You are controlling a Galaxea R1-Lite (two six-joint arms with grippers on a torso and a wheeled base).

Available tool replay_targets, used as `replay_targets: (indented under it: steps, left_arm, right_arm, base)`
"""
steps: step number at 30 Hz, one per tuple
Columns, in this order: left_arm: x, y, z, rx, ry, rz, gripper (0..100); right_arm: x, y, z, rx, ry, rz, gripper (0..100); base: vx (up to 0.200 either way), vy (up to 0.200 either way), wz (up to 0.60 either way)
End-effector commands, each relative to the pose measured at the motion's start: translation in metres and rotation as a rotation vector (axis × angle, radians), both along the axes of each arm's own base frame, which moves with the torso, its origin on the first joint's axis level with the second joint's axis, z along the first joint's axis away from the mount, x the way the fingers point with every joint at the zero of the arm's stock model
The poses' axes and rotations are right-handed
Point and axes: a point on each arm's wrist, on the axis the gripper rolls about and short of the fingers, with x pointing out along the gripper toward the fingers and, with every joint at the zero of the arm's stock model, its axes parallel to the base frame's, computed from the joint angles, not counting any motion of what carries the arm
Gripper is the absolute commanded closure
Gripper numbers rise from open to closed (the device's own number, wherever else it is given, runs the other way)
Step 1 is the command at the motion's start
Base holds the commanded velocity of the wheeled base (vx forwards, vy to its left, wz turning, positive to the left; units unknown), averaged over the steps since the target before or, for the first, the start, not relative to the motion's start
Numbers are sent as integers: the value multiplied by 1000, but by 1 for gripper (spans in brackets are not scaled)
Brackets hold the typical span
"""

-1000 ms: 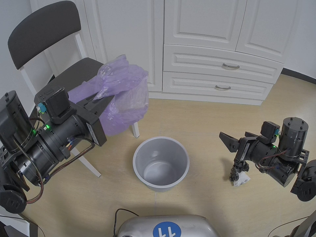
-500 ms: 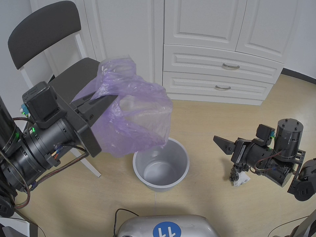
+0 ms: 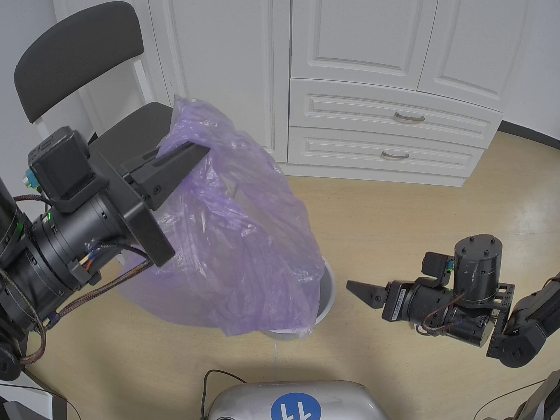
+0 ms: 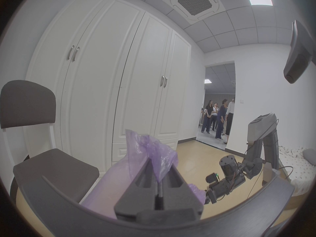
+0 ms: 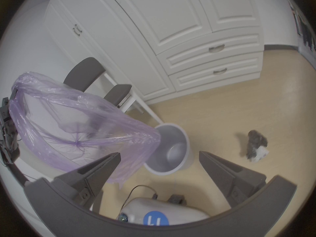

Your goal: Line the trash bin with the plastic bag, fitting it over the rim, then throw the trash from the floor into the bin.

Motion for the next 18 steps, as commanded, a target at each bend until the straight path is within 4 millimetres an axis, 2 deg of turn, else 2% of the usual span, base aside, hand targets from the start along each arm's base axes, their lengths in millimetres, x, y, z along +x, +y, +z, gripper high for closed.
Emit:
replay_targets:
  steps: [1, 6, 12, 18]
  left_arm:
    - [0, -3, 2, -14, 6, -14, 100]
    - [-4, -5, 4, -24, -4, -33, 100]
    - [-8, -10, 14, -49, -28, -63, 100]
    - [-12, -12, 15, -55, -28, -82, 100]
  right_arm:
    - [-10, 6, -12, 19, 81, 75, 0]
    - [-16, 5, -25, 18, 152, 160, 0]
    - [-11, 9, -41, -5, 202, 161, 0]
    - [-8, 15, -43, 56, 209, 154, 0]
  base:
    - [0, 0, 0]
    - [0, 0, 0]
    - [0, 0, 0]
    - [0, 0, 0]
